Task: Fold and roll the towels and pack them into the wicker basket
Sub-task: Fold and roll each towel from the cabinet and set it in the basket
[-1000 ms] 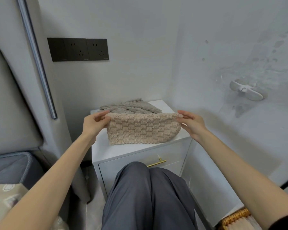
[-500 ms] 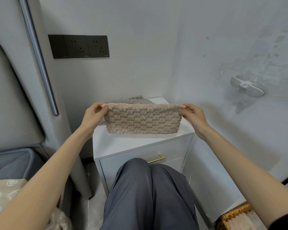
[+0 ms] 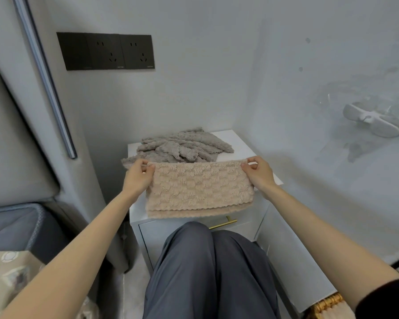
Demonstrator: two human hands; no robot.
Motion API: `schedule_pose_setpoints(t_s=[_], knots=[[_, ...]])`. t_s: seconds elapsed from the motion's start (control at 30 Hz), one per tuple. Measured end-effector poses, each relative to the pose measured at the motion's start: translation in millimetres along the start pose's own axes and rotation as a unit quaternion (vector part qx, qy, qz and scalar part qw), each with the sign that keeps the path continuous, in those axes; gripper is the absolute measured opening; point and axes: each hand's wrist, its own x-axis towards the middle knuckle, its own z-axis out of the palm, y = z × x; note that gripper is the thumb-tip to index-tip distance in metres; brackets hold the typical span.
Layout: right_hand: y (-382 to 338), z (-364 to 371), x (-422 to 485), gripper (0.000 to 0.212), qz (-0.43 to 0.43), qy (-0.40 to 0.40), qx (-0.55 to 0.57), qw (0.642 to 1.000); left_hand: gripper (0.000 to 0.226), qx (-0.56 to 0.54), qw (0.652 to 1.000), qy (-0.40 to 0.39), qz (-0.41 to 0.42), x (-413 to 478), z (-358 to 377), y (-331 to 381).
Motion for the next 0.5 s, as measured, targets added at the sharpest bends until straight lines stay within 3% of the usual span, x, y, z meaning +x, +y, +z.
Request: schedule_pose_setpoints(t_s=[0.17,0.27,0.37,0.5], knots=[[8.1,12.5,14.4,0.015,-0.007,0.011,-0.084,0.996,0.032,0.062,0.998,-0.001,-0.011,13.0,11.8,-11.1],[6.0,16.8,22.7,0.005,0.005,0.024,-0.042,0.999,0.032,0.074,0.997,0.014,-0.004,20.3,16.1,-11.4],[7.3,17.2,27.5,0.016,0.005,0.019,-0.03,0.999,0.029,0.066,0.997,0.026,-0.008,21.5,15.9,-12.1],[13.0,9.2,23.8,0.022,-0.01,0.016,-0.115,0.993,0.031,0.086,0.996,0.026,-0.013,15.9,11.3,-17.9]])
